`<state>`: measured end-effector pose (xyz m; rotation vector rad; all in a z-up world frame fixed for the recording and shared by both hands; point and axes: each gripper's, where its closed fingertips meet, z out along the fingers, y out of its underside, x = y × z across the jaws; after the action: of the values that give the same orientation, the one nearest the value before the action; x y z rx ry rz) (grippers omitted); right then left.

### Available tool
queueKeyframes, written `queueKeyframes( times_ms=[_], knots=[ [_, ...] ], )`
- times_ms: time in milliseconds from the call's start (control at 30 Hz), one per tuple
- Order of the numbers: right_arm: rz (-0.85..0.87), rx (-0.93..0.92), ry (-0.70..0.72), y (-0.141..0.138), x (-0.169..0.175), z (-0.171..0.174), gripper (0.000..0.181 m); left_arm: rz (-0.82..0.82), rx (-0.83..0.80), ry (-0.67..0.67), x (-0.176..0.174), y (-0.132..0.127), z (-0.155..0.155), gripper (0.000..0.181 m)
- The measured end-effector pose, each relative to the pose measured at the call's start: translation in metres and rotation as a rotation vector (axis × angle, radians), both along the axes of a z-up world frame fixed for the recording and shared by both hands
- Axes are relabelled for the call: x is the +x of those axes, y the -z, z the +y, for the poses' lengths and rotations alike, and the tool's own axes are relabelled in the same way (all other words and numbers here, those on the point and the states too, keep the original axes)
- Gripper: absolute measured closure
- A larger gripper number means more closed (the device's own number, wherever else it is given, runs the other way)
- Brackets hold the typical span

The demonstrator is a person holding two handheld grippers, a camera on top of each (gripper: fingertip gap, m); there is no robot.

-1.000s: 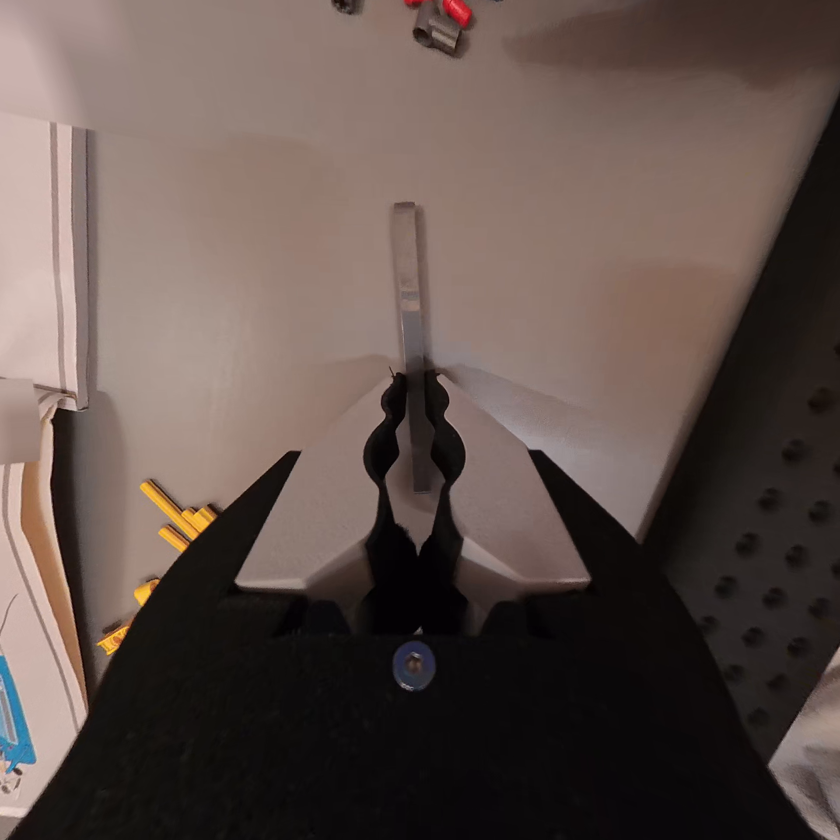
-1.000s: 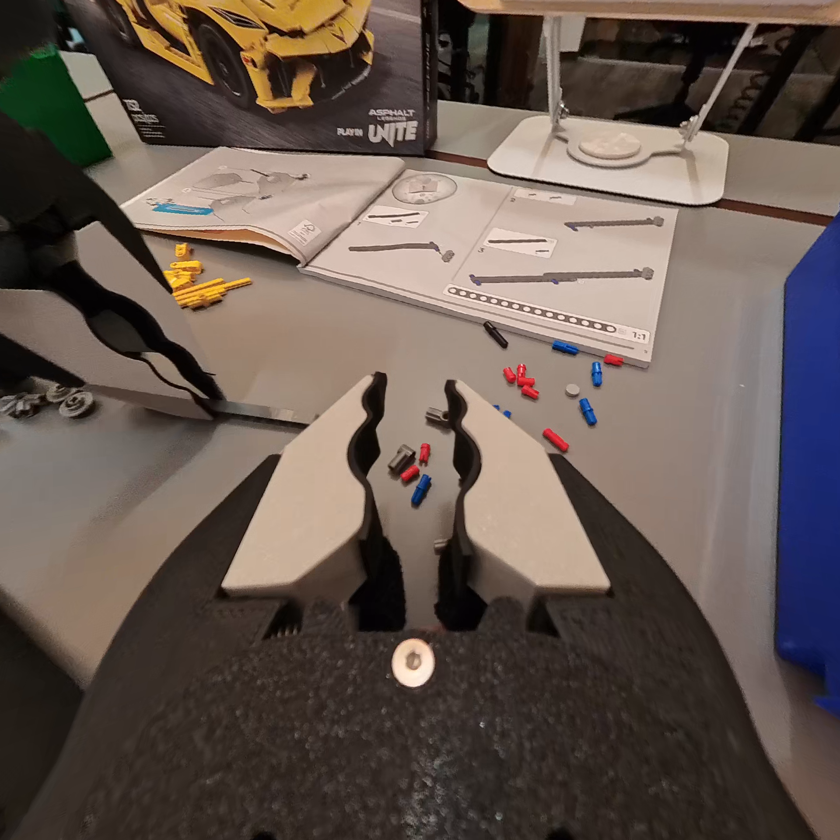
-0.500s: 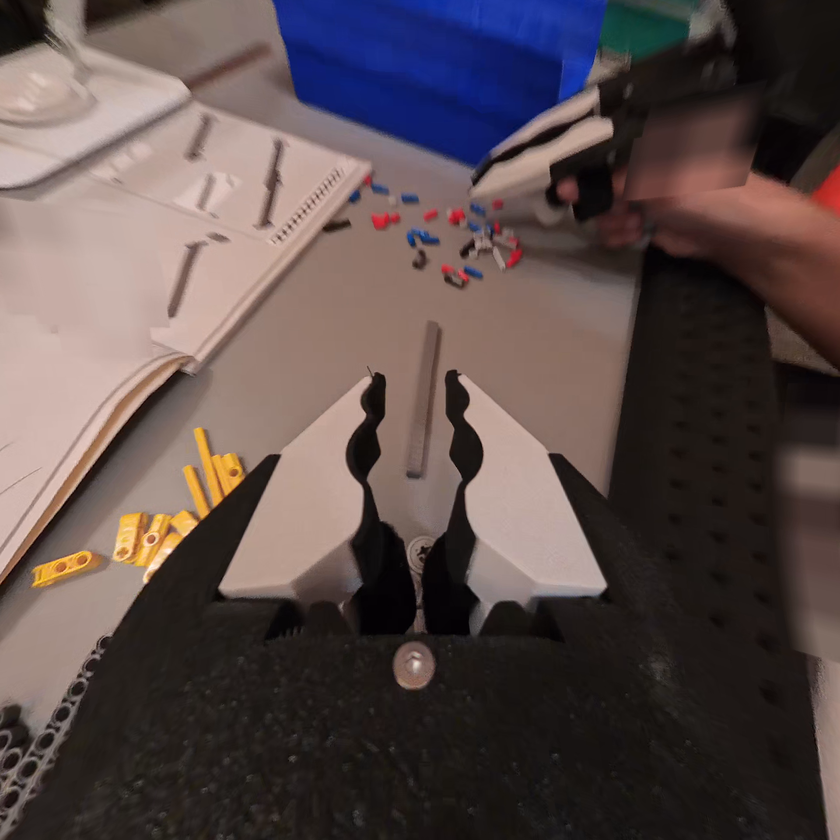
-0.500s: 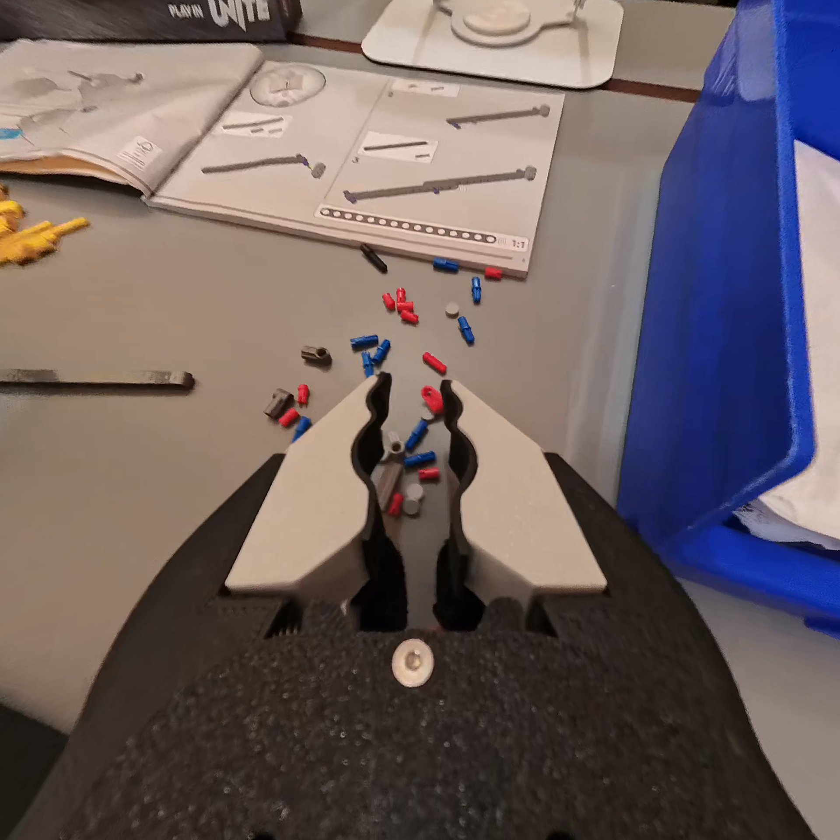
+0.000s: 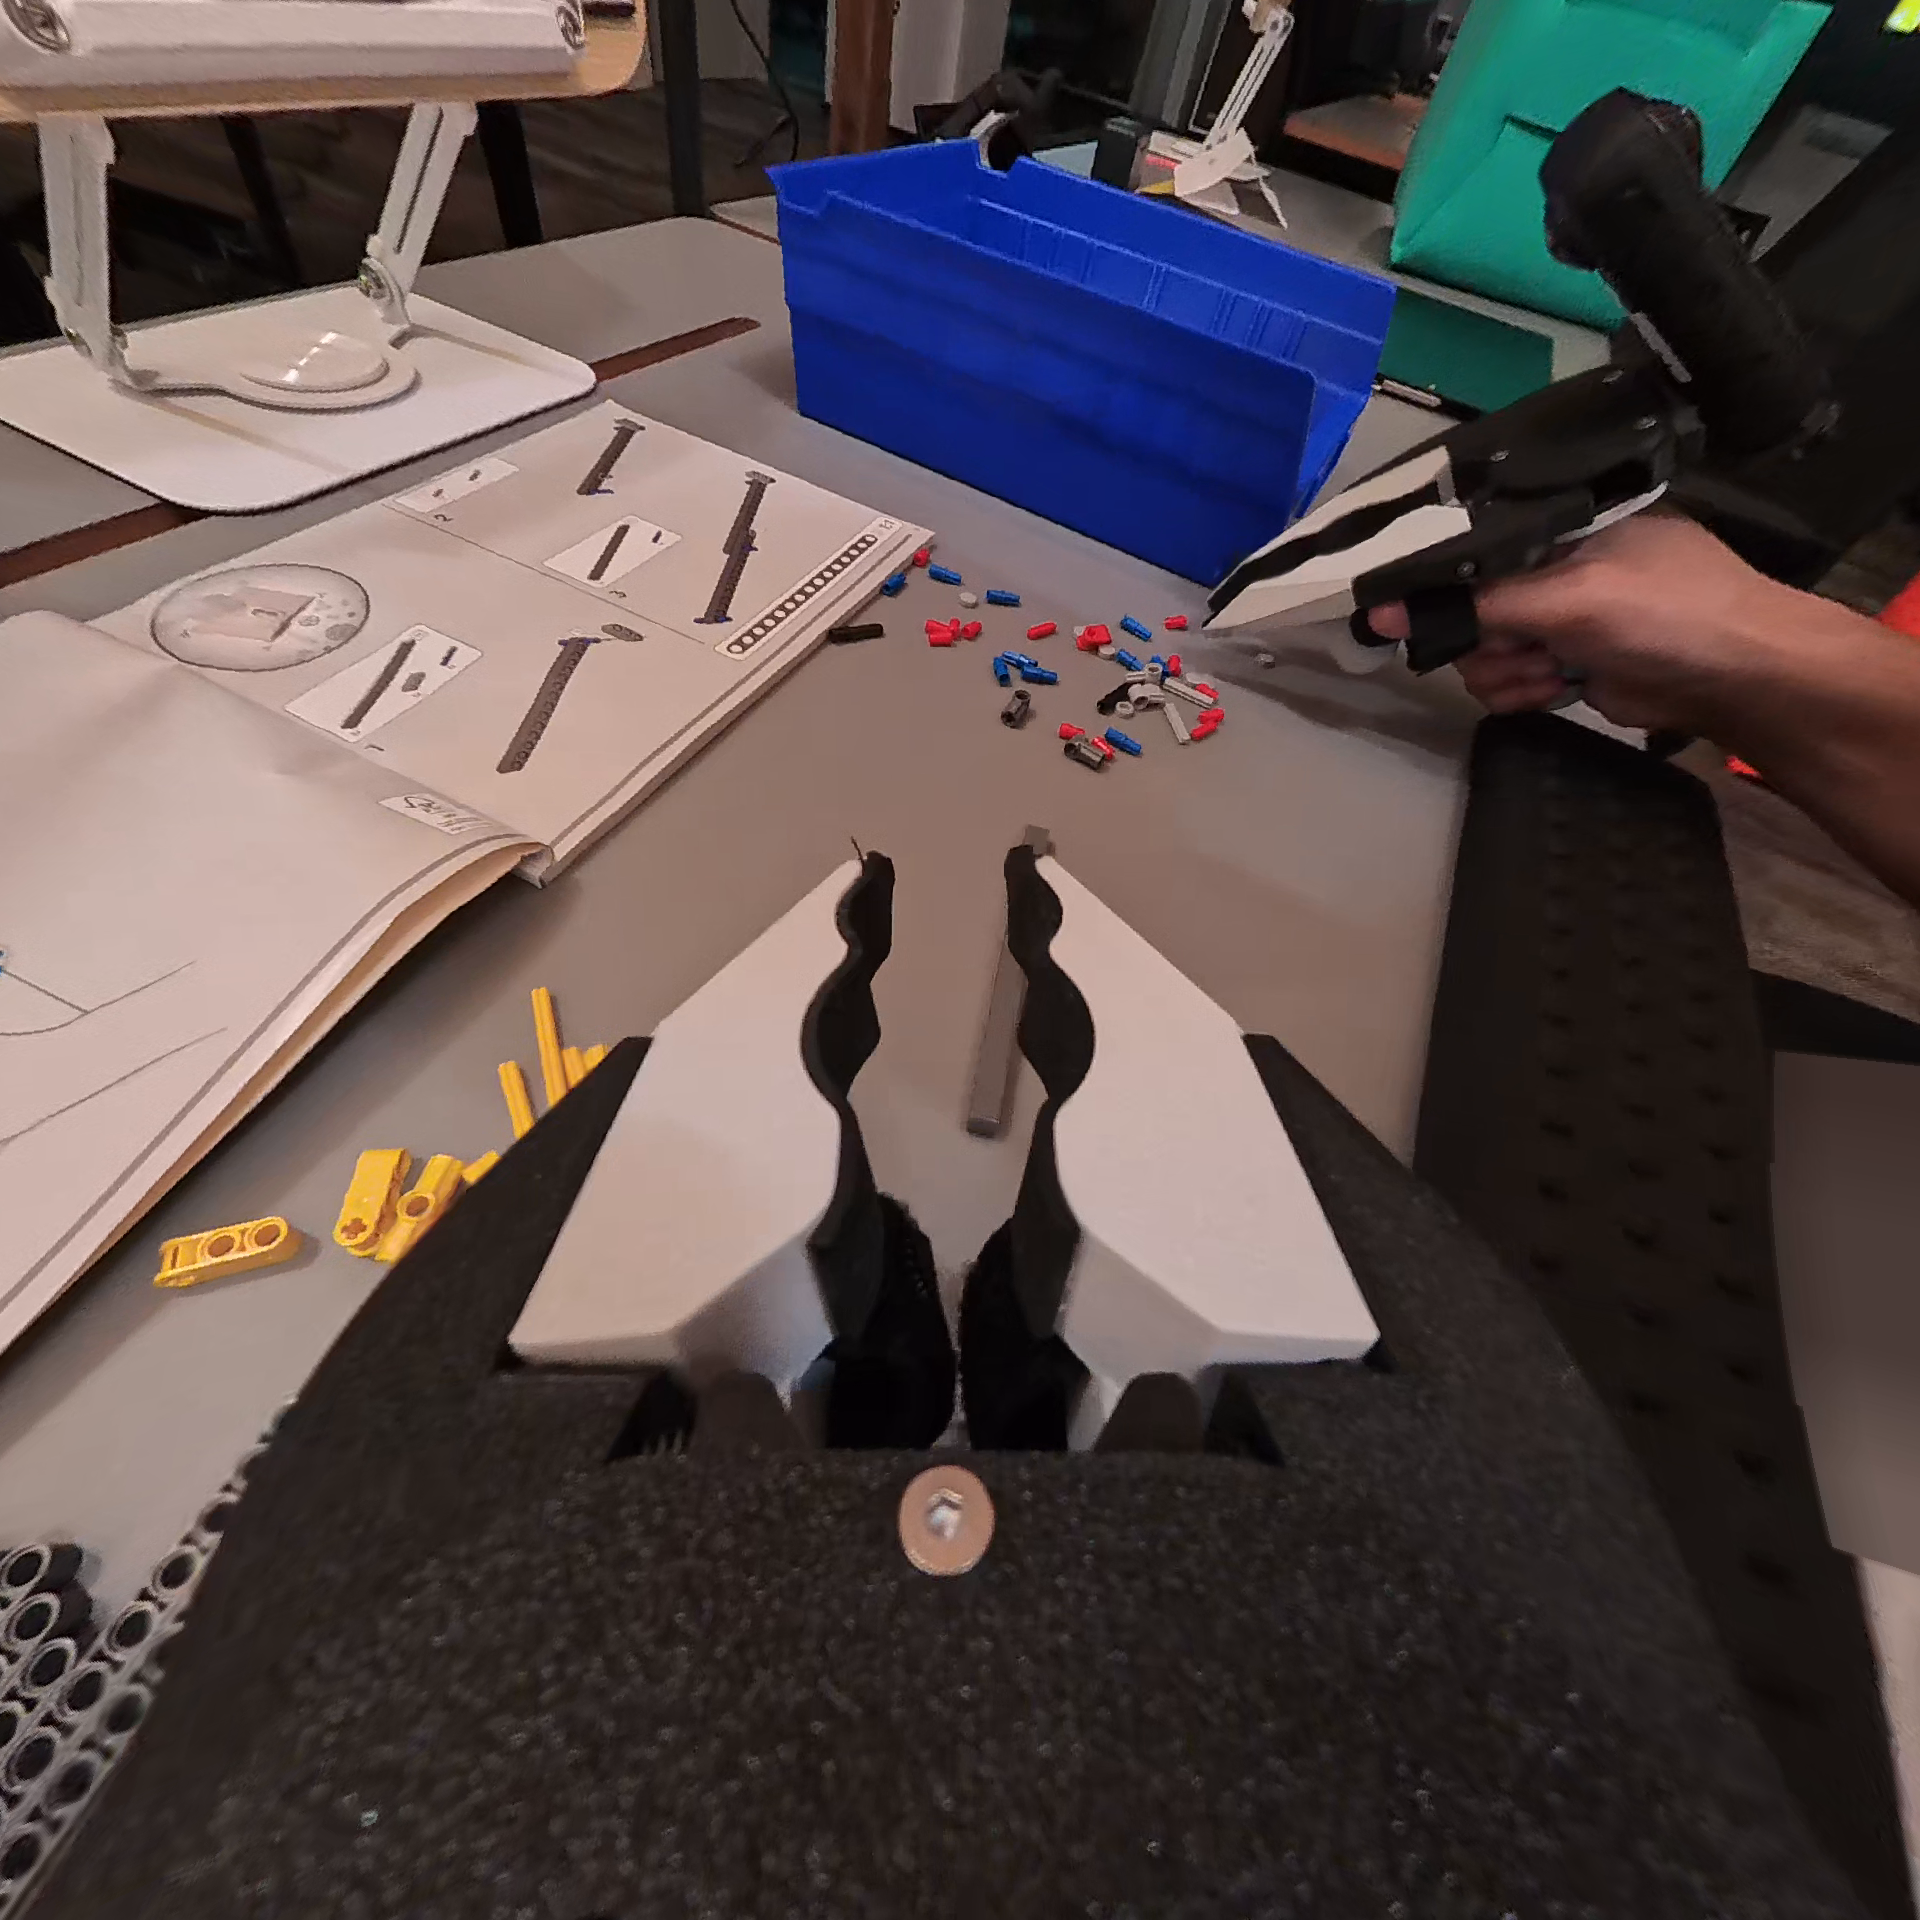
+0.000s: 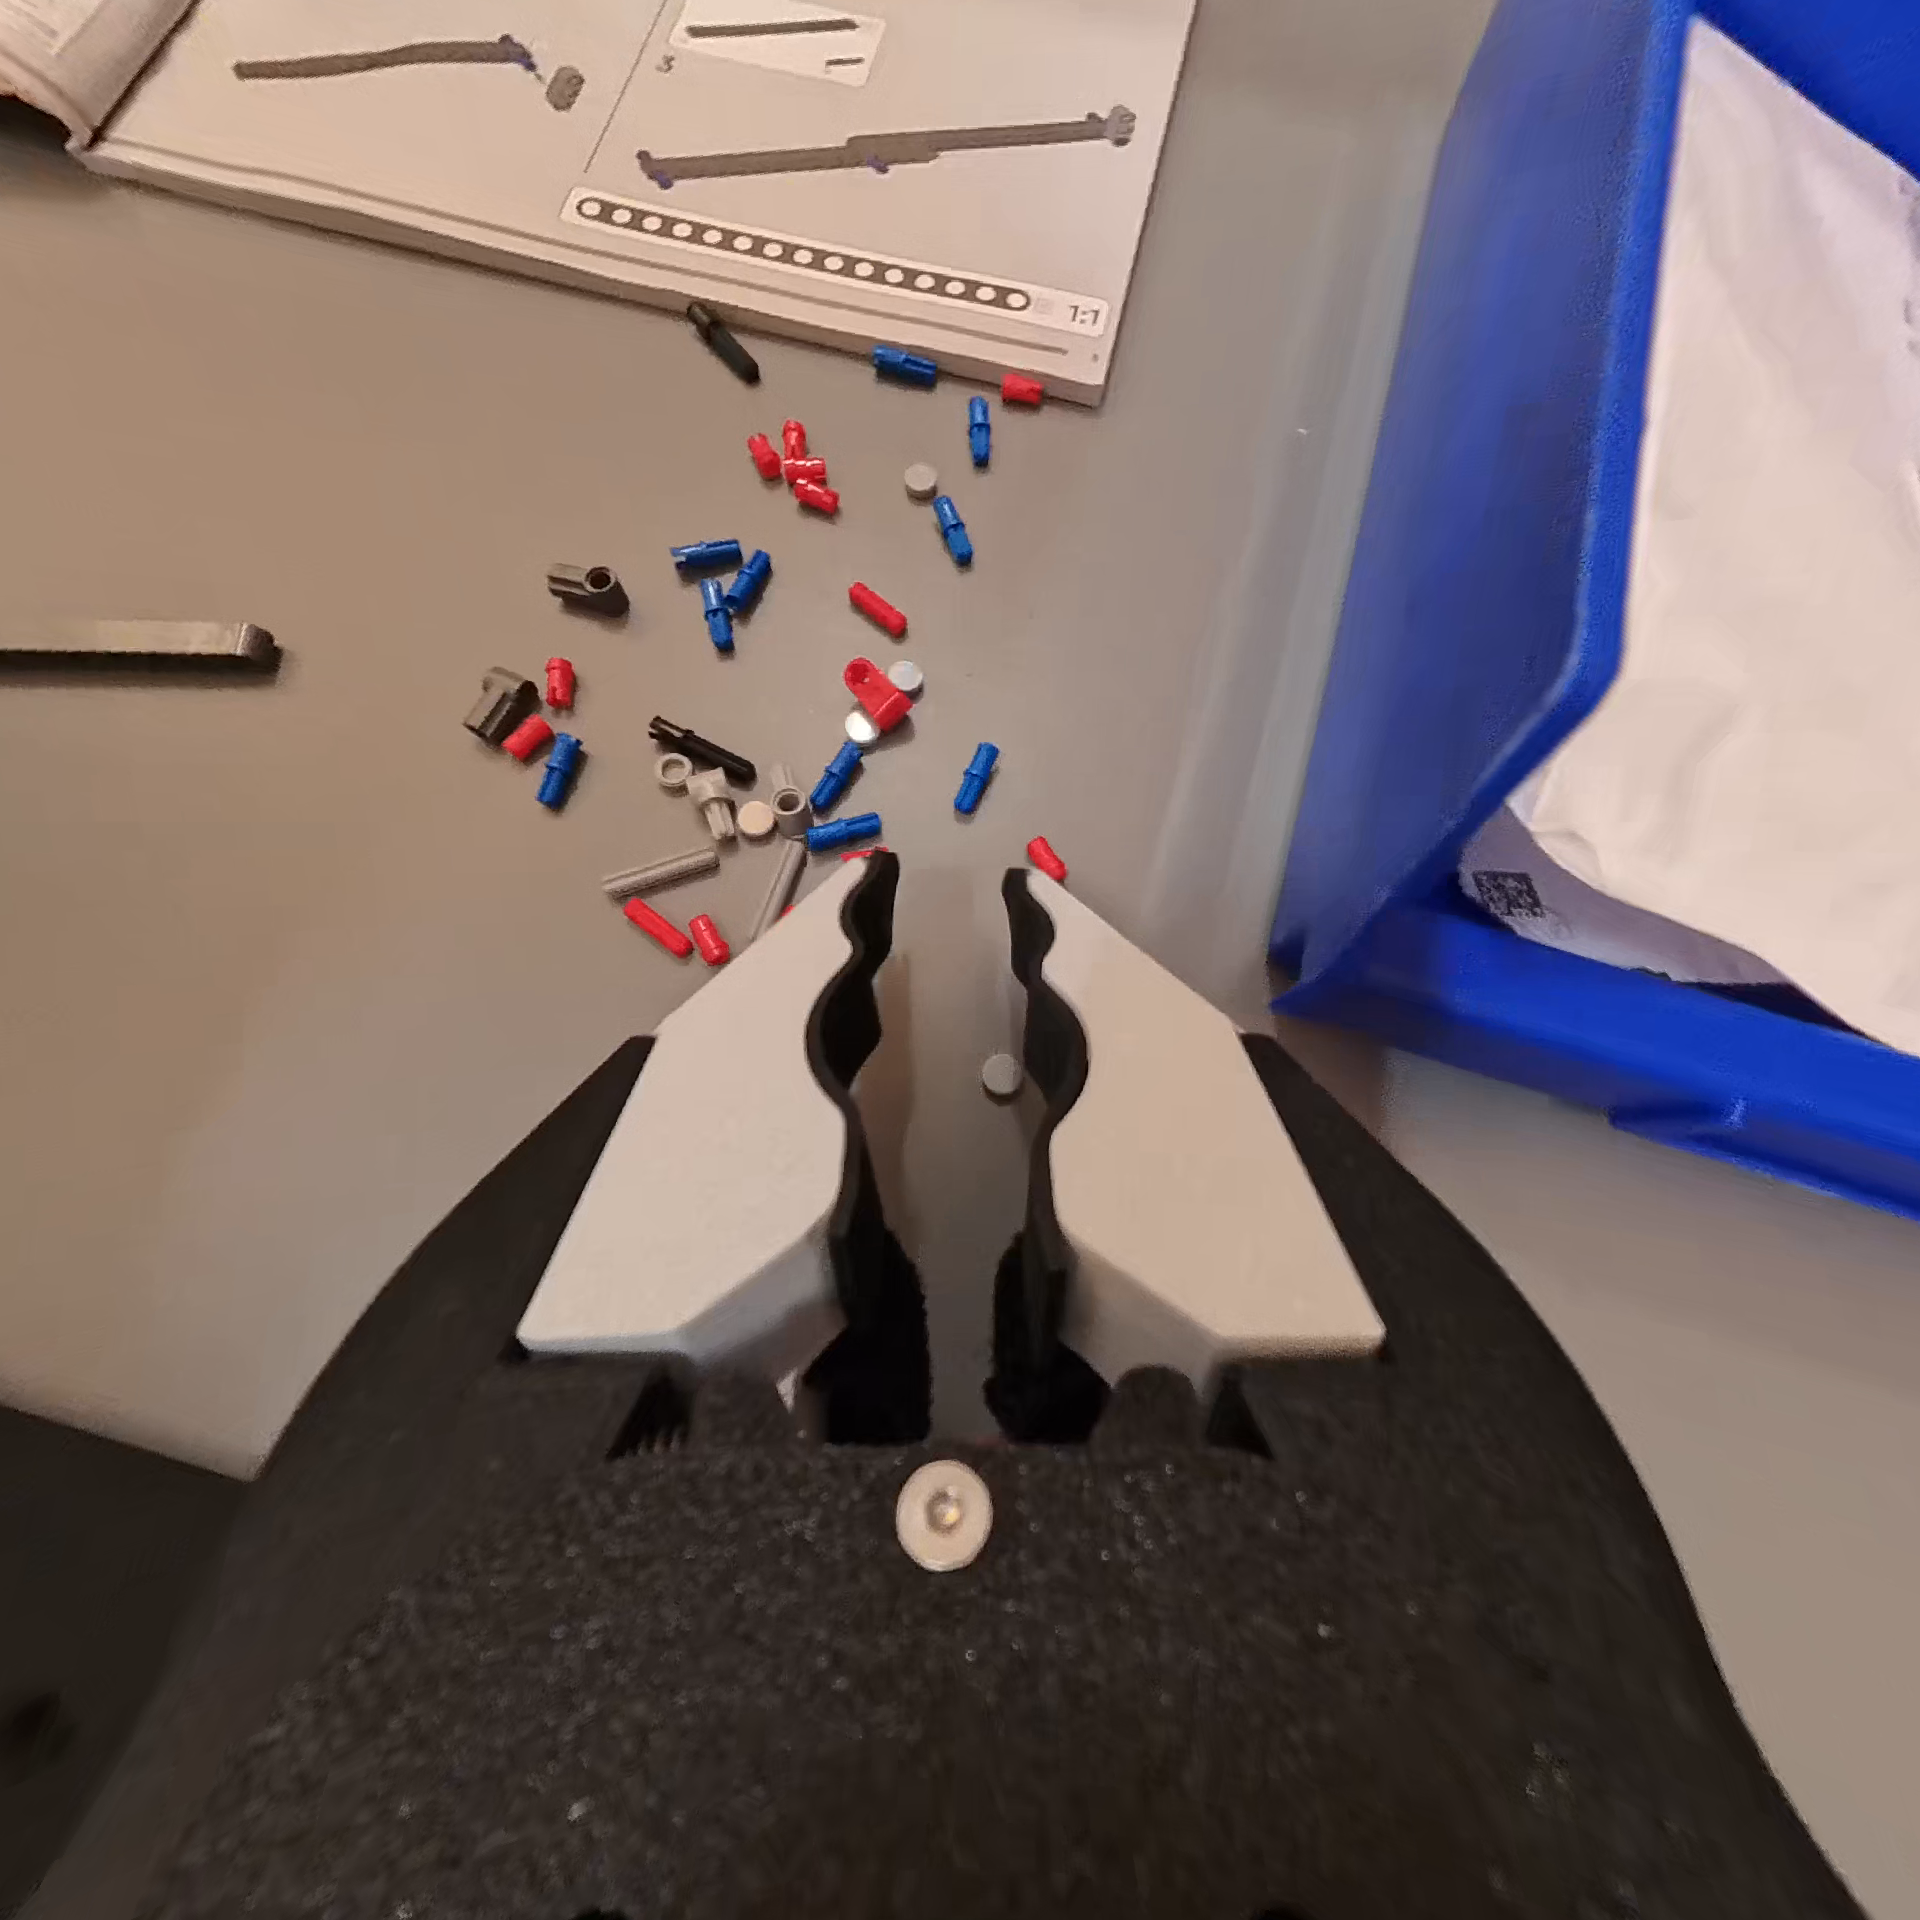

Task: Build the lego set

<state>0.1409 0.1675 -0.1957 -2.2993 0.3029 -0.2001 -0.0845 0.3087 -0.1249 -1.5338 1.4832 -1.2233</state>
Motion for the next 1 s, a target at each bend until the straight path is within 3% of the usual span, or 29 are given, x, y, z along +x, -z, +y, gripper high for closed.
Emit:
queueKeyframes(
  times_ms=[267, 733, 1000],
  knots=[
    [0.01, 0.01, -0.079, -0.002, -0.013, 0.013, 0.16, -0.005, 0.055, -0.004, 0.0, -0.001, -0.001, 0.162],
    [0.042, 0.133, -0.148, -0.028, -0.059, 0.043, 0.16, 0.025, -0.005, -0.071, -0.002, 0.003, 0.016, 0.162],
    [0.066, 0.115, -0.131, -0.017, -0.066, 0.045, 0.16, 0.01, -0.109, -0.086, -0.005, 0.001, 0.022, 0.162]
  ],
)
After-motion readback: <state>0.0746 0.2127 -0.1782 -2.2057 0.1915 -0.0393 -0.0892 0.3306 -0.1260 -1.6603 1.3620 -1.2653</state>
